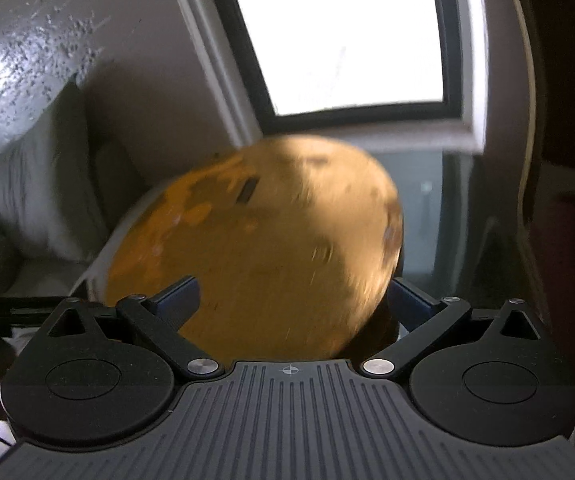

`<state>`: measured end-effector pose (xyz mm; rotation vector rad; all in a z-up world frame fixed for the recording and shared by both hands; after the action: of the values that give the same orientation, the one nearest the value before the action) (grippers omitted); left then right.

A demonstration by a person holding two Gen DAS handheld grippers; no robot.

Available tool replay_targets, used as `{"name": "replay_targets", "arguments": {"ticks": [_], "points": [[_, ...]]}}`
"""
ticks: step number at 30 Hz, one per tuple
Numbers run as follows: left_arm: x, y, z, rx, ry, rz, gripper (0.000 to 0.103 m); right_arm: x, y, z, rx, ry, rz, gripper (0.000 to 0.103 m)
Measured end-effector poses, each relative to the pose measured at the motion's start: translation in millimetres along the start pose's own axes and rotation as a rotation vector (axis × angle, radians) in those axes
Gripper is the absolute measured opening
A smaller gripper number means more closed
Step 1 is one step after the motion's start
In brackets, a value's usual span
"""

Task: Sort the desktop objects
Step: 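Press the lid down onto the box with both grippers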

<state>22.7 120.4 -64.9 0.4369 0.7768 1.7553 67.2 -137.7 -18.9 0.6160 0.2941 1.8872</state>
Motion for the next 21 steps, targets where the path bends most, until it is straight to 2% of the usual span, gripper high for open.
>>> {"name": "replay_targets", "arguments": {"ticks": [2, 7, 9, 11, 12, 14, 15, 16, 17, 21], "points": [[-5.6, -1.4, -5.3, 0.029, -0.028, -0.005, 0.101, -0.9, 4.3, -7.5, 0.034, 0.011, -0.041, 0.102], [-7.6, -5.2, -1.8, 0.019, -0.060, 0.072, 0.102, -8.9, 13.1, -7.0, 0.047, 0.041, -0.111, 0.098], [-6.8, -7.6, 0.8, 0.020, -0.052, 0.093, 0.102, -11.1, 14.2, -3.5, 0.037, 0.028, -0.106, 0.088], [-5.5, -9.1, 4.8, 0.011, -0.036, 0.097, 0.102, -12.0, 12.6, -2.0, 0.039, 0.016, -0.100, 0.072], [-4.3, -9.9, 6.8, 0.007, -0.029, 0.099, 0.102, -11.5, 11.4, -2.1, 0.041, 0.015, -0.099, 0.067], [-1.9, -11.0, 9.8, -0.002, -0.021, 0.106, 0.102, -10.2, 8.3, -2.6, 0.044, 0.017, -0.100, 0.041], [-0.8, -11.5, 10.4, -0.002, -0.020, 0.112, 0.102, -8.9, 6.4, -3.4, 0.051, 0.016, -0.097, 0.033], [0.3, -12.0, 10.6, -0.001, -0.021, 0.118, 0.102, -7.0, 4.4, -4.6, 0.060, 0.013, -0.092, 0.019], [1.4, -12.6, 10.9, 0.000, -0.021, 0.125, 0.102, -4.7, 2.0, -5.9, 0.070, 0.012, -0.085, 0.017], [8.5, -18.3, 8.6, 0.011, -0.018, 0.150, 0.102, 10.6, -11.5, -14.8, 0.120, 0.030, -0.043, 0.017]]}}
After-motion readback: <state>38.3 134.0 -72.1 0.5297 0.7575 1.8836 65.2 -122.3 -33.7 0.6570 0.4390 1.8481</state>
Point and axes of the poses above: each gripper's, at about its wrist camera, not at the fingertips, and y roughly against the way its jaws point, x to its left, z to its top, the point moved 8 cm from there along -y, roughly the way its jaws point, and after that the axes turned 12 degrees about -x, right-handed, at the moved point
